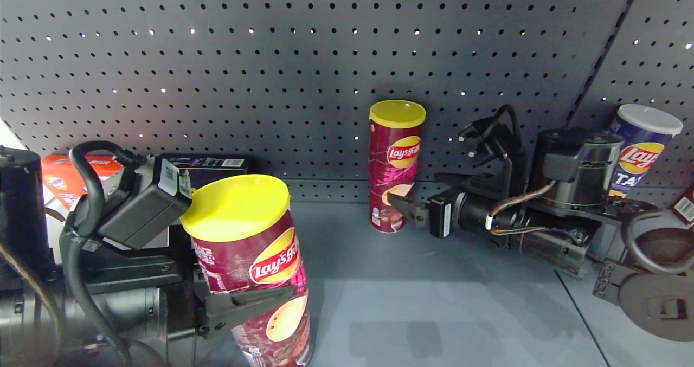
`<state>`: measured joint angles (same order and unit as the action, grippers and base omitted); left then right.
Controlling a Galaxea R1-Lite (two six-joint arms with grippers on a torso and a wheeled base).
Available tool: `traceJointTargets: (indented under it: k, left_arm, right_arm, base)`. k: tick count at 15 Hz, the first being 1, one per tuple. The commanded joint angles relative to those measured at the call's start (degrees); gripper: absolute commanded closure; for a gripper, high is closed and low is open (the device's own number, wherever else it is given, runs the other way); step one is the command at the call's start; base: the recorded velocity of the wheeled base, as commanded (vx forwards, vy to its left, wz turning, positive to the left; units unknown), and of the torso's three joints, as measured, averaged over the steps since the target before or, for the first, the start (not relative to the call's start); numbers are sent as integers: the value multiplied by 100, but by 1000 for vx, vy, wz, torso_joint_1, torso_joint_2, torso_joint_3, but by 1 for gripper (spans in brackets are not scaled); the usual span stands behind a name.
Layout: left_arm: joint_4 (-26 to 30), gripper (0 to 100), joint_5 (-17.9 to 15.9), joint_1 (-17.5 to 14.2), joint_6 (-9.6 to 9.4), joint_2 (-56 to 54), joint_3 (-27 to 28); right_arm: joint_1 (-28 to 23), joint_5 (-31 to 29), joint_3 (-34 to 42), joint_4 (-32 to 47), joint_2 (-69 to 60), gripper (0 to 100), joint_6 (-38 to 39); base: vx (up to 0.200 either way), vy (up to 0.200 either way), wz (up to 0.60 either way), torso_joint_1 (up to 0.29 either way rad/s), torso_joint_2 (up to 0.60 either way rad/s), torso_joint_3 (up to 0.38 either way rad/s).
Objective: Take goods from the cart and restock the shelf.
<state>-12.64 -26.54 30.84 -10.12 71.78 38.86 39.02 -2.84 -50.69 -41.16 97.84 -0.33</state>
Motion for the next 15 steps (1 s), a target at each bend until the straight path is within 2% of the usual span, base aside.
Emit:
traceJointTargets:
  k: [1, 6, 15]
  left_arm:
    - [-1, 100, 0, -8, 1, 38, 7]
    - [-1, 100, 0, -8, -8, 38, -10]
    - [7, 100, 0, -8, -8, 38, -28]
  right_arm:
    - [-44, -6, -20, -7, 183, 0, -2]
    - [-149, 12, -90, -15, 314, 0, -2]
    - [-140, 91, -143, -569, 842, 0, 15]
  base:
    - [0, 0, 0, 0, 0, 0]
    - [0, 0, 0, 0, 0, 0]
    - [0, 0, 0, 0, 0, 0]
